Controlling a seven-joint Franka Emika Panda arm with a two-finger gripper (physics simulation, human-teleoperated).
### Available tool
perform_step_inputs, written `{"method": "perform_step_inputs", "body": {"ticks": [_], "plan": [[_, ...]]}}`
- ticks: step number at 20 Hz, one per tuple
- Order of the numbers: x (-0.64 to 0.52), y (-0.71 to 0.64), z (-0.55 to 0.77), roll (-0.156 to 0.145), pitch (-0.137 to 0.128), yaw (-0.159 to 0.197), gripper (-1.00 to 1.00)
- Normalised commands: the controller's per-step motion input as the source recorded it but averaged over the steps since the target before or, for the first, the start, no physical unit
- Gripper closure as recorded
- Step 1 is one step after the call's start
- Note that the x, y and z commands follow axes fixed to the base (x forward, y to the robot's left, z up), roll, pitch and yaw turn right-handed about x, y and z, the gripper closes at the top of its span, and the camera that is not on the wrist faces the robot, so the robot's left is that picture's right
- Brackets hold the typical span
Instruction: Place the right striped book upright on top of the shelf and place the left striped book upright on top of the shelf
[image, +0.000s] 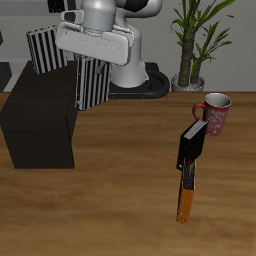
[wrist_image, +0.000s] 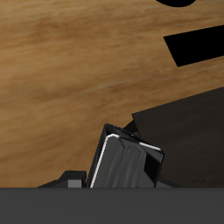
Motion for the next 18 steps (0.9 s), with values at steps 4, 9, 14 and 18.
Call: {"method": "perform_step_inputs", "body": {"ticks": [4, 9, 14, 18], "plan": [[-0.18, -0.37, 0.31, -0.032, -0.001, -0.045, 1.00], [-0.07, -0.23, 0.19, -0.007, -0.011, -0.026, 1.00], [0.05, -0.41, 0.17, -0.034, 0.019, -0.087, 1.00], [0.11, -0.28, 0.07, -0.029, 0.018, -0.058, 1.00]]}}
